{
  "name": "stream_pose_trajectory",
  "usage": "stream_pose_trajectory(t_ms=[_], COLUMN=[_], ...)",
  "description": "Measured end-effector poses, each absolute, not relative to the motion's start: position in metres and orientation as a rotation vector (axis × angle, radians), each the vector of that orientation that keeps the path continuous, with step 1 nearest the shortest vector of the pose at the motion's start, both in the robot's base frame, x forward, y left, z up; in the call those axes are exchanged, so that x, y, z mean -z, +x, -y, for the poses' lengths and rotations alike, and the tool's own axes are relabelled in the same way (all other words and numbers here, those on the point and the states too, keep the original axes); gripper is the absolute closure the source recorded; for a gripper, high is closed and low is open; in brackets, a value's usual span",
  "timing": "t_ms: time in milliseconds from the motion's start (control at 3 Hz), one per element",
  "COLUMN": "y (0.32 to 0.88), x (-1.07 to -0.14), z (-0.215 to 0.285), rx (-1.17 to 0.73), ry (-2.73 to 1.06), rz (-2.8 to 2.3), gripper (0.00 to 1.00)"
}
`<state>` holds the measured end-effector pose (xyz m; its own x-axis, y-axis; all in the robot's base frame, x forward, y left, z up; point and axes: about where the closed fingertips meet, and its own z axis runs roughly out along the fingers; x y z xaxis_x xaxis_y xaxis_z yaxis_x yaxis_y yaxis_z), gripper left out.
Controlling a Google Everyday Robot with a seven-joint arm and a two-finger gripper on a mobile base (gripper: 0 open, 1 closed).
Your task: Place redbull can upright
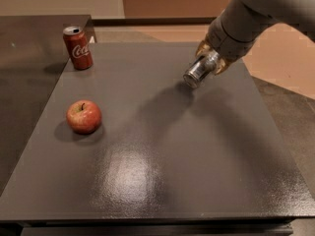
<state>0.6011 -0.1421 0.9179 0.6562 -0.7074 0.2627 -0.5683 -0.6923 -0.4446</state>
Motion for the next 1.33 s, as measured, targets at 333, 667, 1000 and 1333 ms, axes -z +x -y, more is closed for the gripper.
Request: stream_pose_trajectory(t_ms=[333,667,1000,1333], y=[0.597,0.597,0.605,0.607], x=[-0.929,-0.94,-0.958,-0.968], z=[0.124,0.106,0.086,0.07], rx=[0.739,0.875,1.022,1.135], ry=[-2.48,-2.418,-2.332,-2.287], rz=[-0.874,-0.729,-0.583,-0.445], gripper=[1.0,1.0,1.0,1.0])
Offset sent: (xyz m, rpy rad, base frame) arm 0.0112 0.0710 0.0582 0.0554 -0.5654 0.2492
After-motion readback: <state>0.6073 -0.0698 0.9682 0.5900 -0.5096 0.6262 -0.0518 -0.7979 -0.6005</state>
